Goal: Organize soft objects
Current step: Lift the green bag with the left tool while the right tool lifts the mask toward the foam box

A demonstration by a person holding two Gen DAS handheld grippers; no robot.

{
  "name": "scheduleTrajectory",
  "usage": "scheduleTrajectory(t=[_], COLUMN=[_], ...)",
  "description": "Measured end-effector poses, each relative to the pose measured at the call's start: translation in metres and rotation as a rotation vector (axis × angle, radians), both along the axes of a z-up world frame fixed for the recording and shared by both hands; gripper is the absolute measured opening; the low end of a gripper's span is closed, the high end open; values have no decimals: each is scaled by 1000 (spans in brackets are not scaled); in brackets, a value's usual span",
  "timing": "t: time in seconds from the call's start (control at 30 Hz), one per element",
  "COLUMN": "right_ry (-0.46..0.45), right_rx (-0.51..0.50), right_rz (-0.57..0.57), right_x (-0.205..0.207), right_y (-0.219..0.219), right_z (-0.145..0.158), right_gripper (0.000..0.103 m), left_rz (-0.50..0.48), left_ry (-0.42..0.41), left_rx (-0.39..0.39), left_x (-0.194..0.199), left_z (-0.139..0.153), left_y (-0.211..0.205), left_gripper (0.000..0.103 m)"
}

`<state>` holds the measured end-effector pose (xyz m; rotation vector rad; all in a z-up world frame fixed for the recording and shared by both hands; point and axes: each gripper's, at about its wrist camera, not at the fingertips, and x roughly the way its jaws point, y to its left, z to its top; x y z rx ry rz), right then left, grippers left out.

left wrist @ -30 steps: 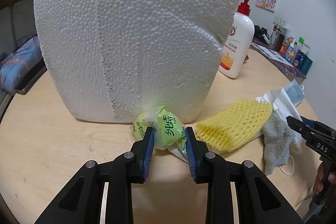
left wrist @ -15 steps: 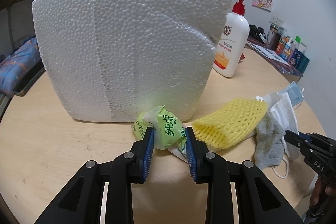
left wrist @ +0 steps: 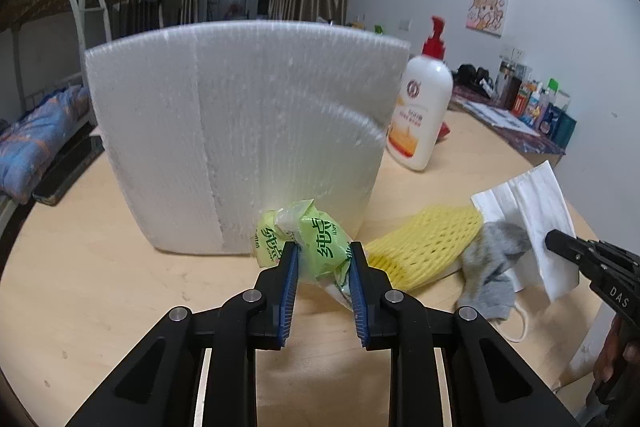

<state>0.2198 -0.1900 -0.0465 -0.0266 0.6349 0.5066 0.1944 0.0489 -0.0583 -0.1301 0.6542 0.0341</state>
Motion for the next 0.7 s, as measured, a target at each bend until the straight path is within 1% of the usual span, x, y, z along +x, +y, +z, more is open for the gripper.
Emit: scheduleTrajectory(t=[0.23, 0.5, 0.7], right_ry=[-72, -134, -175], right_rx=[15, 17, 27], right_rz=[-9, -16, -23], right_x=[-7, -20, -30], right_y=[-2, 1, -2], right_z=[19, 31, 41], right_gripper=[4, 4, 4], left_rz=[-13, -12, -26], left_ry=[-67, -157, -211], left_rx=[-3, 45, 64], left_x=[-19, -40, -58], left_z=[19, 38, 50], left_y=[-1, -9, -14], left_gripper=[26, 26, 26])
